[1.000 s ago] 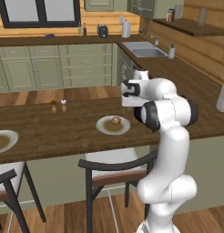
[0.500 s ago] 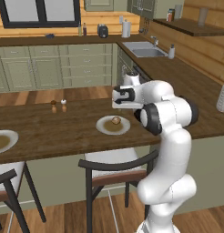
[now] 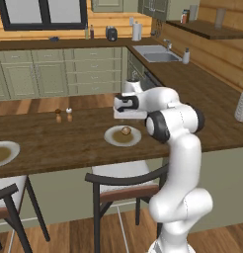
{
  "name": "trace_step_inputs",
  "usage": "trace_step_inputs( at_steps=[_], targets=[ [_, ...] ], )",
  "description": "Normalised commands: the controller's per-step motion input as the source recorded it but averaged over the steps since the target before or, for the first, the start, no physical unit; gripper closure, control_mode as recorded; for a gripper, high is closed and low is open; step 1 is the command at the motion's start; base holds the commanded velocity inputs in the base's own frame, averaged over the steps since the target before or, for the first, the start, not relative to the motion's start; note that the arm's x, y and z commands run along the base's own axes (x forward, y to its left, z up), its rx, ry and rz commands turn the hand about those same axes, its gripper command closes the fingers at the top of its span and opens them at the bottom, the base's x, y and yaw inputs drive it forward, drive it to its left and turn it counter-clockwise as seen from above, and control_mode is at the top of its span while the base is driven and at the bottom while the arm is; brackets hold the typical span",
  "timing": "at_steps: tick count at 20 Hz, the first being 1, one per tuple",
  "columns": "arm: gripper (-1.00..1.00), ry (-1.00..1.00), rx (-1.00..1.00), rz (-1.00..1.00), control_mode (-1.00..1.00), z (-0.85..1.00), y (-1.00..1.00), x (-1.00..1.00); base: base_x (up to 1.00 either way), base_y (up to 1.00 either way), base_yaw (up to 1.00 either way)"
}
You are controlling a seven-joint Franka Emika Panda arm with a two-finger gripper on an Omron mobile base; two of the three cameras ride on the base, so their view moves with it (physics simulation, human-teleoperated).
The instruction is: Pick the chicken drumstick and mushroom from their plates and place them in the bowl. Then put the bowl in the fridge.
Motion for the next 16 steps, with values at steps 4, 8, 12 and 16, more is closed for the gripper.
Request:
trace_step_inputs(
  at_steps=[4, 8, 12, 16],
  targets=[
    [-1.0, 0.11, 0.0, 0.0, -1.0, -0.21, 0.16, 0.44, 0.0, 0.0, 0.0],
    [-1.0, 0.17, 0.0, 0.0, -1.0, -0.31, 0.01, 0.5, 0.0, 0.0, 0.0],
    [-1.0, 0.16, 0.0, 0.0, -1.0, -0.46, 0.0, 0.42, 0.0, 0.0, 0.0],
    [-1.0, 0.13, 0.0, 0.0, -1.0, -0.54, 0.01, 0.18, 0.0, 0.0, 0.0]
  ],
)
